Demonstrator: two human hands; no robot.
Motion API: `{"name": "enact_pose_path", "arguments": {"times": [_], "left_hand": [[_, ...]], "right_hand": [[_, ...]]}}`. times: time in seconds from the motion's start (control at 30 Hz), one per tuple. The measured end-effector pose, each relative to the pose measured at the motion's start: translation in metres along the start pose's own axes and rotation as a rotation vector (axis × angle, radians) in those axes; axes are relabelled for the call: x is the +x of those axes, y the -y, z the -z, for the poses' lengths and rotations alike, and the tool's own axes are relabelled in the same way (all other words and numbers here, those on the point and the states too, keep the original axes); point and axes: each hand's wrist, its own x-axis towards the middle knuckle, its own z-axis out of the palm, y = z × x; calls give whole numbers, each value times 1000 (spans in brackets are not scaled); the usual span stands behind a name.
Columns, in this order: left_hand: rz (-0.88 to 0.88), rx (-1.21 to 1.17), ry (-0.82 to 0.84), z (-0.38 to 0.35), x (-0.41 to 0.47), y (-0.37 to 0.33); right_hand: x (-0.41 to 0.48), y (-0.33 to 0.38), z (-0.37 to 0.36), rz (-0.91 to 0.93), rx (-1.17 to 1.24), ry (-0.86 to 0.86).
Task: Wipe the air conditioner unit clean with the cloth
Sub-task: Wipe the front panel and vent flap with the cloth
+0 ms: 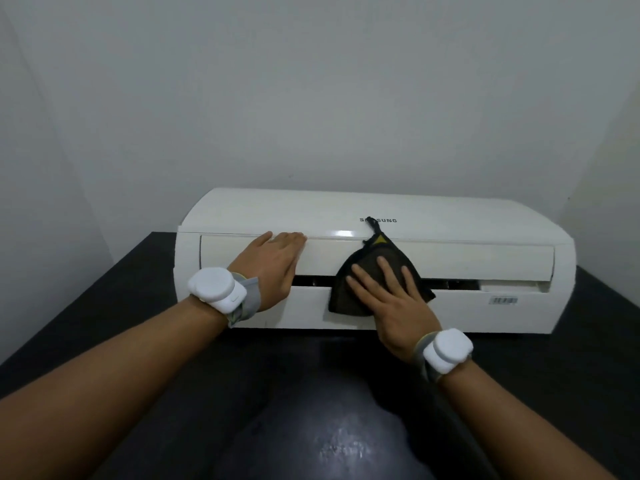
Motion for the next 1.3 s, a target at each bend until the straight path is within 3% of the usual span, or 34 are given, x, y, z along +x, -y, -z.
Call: {"name": "enact_pose_path", "arguments": {"times": [0.3,0.4,0.6,0.7,0.9,1.0,1.07,1.2,1.3], "left_hand": [[10,-54,-38,-2,-2,-4],[22,-48,-44,-4,-1,-5],[20,-15,-55,-4,-1,-7],[18,-12,-56,-7,0,-7],[20,-7,-77,-6,2,-8],[19,-19,-101,-7,3,-11],[19,-20,-115,-8,3,-12],[18,-26,-137,-9,4,-13],[8,-13,-150,-10,4,-13]], "right_hand": [[-6,-86,20,-588,365,-79],[9,-64,23,-532,343,-92],[-22,-47,-8,-155,194,-46],[-49,-72,-16,-253,245,-44],[-68,-136,1,-697,455,-149],[-51,-153,11,-818,481,-195],[-38,-150,14,-798,469,-191],[-36,-119,5,-536,432,-164],[-54,-112,-6,-465,432,-139]]}}
